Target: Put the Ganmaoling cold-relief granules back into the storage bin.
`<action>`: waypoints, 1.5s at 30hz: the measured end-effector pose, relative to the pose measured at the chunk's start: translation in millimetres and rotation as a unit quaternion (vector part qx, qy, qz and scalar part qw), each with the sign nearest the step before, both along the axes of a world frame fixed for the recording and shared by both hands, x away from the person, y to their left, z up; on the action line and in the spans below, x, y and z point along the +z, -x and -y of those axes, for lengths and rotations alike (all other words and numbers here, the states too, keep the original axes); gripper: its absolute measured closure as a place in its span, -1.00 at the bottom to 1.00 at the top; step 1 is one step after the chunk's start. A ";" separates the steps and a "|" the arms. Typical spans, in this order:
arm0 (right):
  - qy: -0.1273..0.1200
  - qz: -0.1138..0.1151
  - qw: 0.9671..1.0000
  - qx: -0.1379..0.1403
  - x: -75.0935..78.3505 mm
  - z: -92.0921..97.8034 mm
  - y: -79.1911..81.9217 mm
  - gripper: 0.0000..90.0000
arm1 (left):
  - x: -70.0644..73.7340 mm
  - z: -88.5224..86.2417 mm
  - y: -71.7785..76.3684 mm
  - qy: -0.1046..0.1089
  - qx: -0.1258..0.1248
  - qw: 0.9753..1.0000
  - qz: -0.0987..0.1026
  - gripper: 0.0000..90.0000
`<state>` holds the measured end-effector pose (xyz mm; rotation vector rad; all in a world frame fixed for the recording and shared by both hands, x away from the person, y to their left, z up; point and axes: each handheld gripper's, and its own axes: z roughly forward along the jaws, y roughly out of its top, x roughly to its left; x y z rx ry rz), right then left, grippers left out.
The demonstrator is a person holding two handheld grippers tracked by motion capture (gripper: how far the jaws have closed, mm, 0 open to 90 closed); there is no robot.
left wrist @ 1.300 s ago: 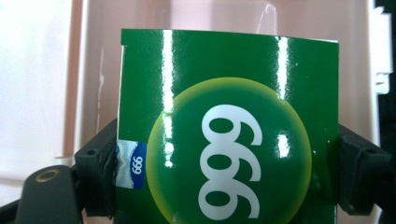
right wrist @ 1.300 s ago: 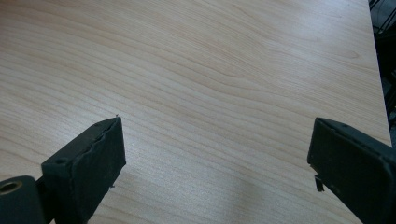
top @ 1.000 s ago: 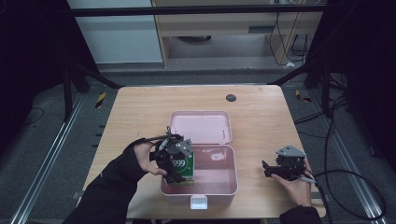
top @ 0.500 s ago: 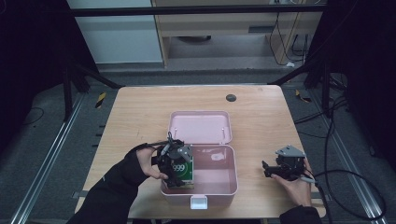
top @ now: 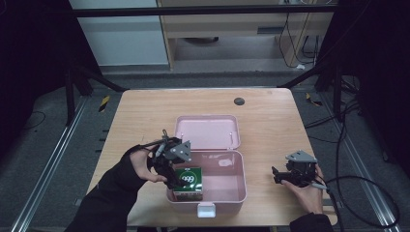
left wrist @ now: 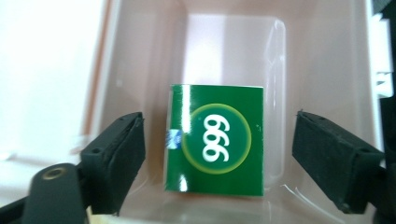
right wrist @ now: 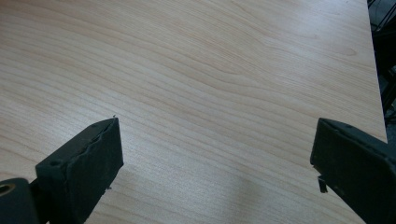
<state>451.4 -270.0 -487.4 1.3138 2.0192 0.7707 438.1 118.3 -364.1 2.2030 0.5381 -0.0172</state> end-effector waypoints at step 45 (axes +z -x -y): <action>-0.015 -0.001 1.000 -0.013 -1.3 5.6 2.5 -0.88 | -90.6 -150.8 -34.1 0.072 0.350 0.933 0.037 -0.39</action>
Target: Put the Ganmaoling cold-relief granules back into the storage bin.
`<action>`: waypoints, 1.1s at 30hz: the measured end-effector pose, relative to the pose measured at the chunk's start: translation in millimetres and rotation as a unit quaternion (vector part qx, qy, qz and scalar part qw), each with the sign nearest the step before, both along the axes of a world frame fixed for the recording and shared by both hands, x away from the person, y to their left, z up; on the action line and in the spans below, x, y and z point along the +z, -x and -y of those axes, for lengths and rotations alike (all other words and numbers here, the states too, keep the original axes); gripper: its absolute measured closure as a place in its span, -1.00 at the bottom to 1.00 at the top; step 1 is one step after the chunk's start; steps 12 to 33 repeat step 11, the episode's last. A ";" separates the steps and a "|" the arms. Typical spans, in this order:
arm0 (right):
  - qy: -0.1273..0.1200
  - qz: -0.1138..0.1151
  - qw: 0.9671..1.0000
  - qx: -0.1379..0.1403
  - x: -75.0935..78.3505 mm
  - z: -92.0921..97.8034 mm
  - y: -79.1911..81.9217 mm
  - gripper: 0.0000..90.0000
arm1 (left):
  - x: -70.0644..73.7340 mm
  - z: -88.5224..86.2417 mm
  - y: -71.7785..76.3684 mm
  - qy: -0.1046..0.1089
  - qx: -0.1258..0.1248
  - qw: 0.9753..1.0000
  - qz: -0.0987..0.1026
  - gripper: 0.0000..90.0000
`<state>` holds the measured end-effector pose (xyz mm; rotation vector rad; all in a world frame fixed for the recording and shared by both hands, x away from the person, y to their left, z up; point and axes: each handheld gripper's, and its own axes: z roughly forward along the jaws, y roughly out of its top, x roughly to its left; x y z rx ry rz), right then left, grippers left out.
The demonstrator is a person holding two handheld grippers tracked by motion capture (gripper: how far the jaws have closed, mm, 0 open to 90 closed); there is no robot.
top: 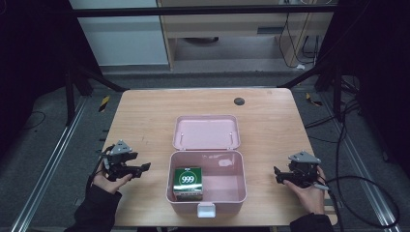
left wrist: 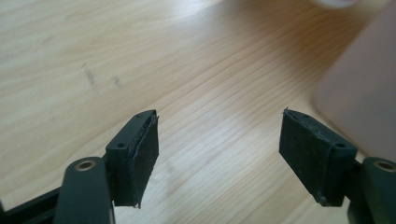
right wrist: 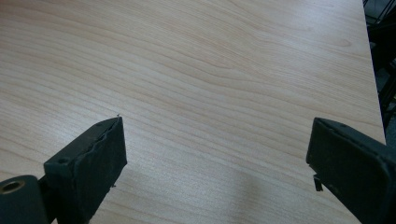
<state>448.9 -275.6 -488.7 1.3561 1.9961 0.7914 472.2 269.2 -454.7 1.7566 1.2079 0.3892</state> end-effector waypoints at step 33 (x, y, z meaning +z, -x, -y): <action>-0.002 0.003 1.000 -0.009 -1.3 2.4 0.0 -0.90 | -27.3 -31.4 -10.5 -0.057 0.063 0.996 -0.021 -0.48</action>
